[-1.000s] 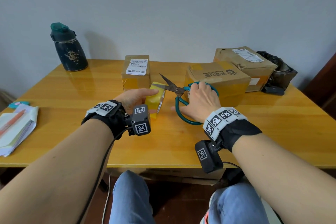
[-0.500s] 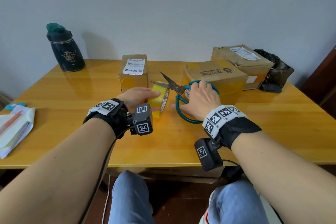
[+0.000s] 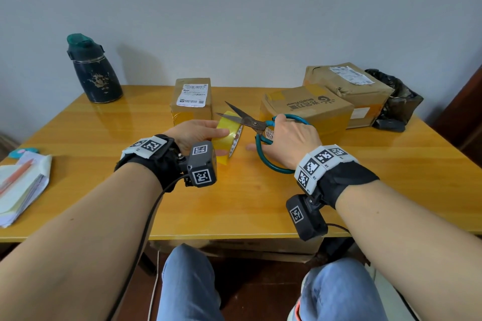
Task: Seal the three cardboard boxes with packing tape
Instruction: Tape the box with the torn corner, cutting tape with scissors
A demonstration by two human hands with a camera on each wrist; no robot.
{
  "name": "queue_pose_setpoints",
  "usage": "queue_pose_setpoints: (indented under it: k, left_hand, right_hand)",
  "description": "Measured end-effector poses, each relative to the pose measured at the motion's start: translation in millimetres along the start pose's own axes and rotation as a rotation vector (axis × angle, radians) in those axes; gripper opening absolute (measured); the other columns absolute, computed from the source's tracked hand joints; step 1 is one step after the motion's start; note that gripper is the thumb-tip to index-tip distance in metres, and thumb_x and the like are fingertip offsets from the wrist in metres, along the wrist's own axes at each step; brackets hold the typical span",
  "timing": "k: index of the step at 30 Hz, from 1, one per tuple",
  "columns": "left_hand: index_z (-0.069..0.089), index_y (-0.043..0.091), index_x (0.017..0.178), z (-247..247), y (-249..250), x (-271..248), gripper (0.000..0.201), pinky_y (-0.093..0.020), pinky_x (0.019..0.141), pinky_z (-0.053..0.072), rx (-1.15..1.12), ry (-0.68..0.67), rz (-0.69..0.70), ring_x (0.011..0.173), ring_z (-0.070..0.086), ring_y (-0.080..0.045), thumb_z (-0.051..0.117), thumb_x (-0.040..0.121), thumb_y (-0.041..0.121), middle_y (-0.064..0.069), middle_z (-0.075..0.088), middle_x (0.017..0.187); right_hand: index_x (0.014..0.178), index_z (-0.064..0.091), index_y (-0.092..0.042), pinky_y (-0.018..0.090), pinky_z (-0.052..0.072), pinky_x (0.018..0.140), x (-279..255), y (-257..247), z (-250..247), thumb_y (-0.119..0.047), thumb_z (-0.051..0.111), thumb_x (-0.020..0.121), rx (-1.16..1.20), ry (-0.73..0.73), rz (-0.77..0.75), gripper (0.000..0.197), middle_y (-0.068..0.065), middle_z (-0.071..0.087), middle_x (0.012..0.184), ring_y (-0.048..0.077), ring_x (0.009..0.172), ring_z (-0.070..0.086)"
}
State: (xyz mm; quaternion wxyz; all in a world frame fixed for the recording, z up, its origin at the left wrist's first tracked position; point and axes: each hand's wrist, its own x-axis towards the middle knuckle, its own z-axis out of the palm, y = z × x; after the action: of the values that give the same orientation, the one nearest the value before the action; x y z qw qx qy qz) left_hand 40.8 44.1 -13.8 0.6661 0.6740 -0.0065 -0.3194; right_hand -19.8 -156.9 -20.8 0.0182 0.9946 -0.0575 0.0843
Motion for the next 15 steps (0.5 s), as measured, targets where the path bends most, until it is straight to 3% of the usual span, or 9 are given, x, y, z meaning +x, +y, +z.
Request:
queue_pose_setpoints:
  k: [6, 10, 15]
  left_hand:
    - [0.067, 0.01, 0.111, -4.9, 0.9, 3.8, 0.023, -0.025, 0.058, 0.058, 0.098, -0.015, 0.0, 0.088, 0.066, -0.021, 0.061, 0.089, 0.008, -0.009, 0.071, 0.104]
    - [0.068, 0.011, 0.11, -8.9, -2.0, 6.9, 0.024, -0.028, 0.065, 0.06, 0.127, -0.022, -0.01, 0.09, 0.066, -0.024, 0.063, 0.087, 0.008, -0.01, 0.071, 0.105]
    - [0.068, 0.012, 0.107, -11.8, -4.3, 9.1, 0.019, -0.027, 0.065, 0.06, 0.14, -0.032, -0.021, 0.084, 0.069, -0.02, 0.06, 0.09, 0.007, -0.009, 0.073, 0.098]
  right_hand:
    - [0.1, 0.042, -0.012, 0.03, 0.035, 0.057, 0.1, 5.0, -2.5, -0.083, 0.04, 0.075, -0.011, -0.01, -0.015, 0.075, 0.0, 0.055, 0.076, 0.02, 0.06, 0.049]
    - [0.101, 0.043, -0.011, 0.03, 0.033, 0.054, 0.6, 7.6, -2.5, -0.082, 0.038, 0.077, -0.043, -0.005, -0.031, 0.075, 0.001, 0.056, 0.076, 0.02, 0.059, 0.05]
    - [0.1, 0.041, -0.013, 0.027, 0.029, 0.046, 0.1, 6.9, -0.3, -0.083, 0.038, 0.076, -0.052, 0.011, -0.025, 0.074, -0.003, 0.05, 0.067, 0.012, 0.051, 0.045]
